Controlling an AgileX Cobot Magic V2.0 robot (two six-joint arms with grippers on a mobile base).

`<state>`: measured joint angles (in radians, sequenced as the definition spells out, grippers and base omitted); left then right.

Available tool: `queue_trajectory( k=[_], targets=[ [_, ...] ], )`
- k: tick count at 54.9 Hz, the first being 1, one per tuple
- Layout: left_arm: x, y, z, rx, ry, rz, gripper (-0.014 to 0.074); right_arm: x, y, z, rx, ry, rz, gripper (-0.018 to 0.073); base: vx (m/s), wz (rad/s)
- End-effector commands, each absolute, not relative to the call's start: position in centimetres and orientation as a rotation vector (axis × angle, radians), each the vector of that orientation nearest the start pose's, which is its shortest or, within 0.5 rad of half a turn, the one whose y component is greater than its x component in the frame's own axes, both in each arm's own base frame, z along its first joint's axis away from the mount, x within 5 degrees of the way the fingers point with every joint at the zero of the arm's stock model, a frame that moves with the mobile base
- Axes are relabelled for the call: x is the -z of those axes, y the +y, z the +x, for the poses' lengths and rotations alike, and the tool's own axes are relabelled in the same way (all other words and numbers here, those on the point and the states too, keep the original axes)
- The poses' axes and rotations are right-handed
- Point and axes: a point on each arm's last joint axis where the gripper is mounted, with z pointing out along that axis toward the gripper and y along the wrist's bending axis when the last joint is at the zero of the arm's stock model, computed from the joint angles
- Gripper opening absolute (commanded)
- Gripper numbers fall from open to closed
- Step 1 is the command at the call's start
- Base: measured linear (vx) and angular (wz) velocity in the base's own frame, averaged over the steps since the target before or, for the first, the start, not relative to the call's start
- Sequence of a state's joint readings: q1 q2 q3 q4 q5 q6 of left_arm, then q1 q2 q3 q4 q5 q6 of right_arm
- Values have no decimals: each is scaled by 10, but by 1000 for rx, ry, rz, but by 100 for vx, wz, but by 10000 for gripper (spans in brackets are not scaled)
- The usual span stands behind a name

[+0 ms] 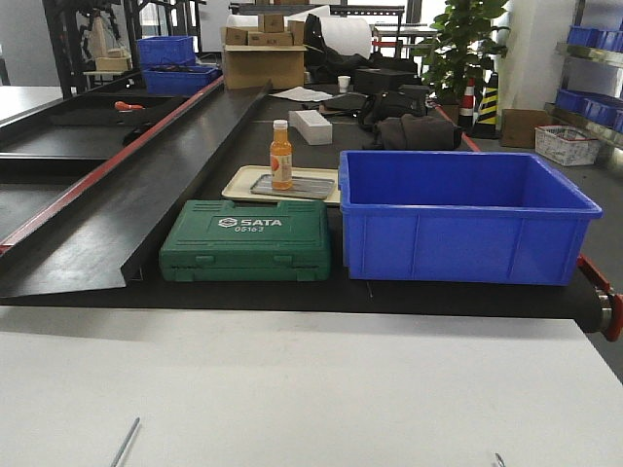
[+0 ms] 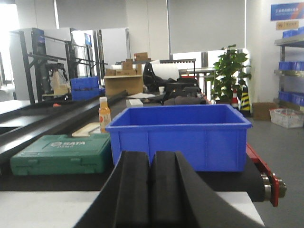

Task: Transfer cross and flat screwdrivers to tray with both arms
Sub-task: 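Lower both grippers toward the green-handled screwdrivers on the white table, then close left gripper on cross screwdriver handle, right on flat screwdriver handle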

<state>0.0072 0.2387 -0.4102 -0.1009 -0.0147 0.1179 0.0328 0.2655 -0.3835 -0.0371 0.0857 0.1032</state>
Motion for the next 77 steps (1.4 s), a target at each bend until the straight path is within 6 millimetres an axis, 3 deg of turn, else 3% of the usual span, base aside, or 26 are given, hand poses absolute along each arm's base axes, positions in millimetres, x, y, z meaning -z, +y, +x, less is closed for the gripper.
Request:
queue_trajectory(
  k=[1, 9, 18, 25, 34, 45, 60, 69, 77],
  targets=[
    [-350, 1, 81, -17, 1338, -4, 216, -335, 2, 87, -60, 1479, 17, 62, 0, 0],
    [-333, 1, 112, -12, 1516, -1, 319, -322, 3, 117, -60, 1627, 22, 185, 0, 0],
    [-311, 1, 138, 8, 1707, -13, 347, -305, 4, 143, -57, 1749, 23, 373, 0, 0],
    [-297, 0, 158, 12, 1875, -1, 380, -287, 5, 159, -95, 1886, 76, 442, 0, 0],
    [-289, -2, 197, 14, 2090, 38, 447, -270, 5, 164, -100, 2088, 101, 447, 0, 0],
    [-286, -19, 256, 25, 2257, 201, 462, -268, 5, 165, -96, 2209, 109, 447, 0, 0],
    [-242, -35, 329, 146, 2657, 330, 462, -268, 6, 164, -95, 2221, 109, 447, 0, 0],
    [-223, -40, 367, 196, 2752, 337, 462, -267, 5, 163, -93, 2235, 108, 447, 0, 0],
    [-208, -42, 384, 210, 2800, 342, 462, -267, 5, 163, -92, 2245, 107, 447, 0, 0]
  ],
)
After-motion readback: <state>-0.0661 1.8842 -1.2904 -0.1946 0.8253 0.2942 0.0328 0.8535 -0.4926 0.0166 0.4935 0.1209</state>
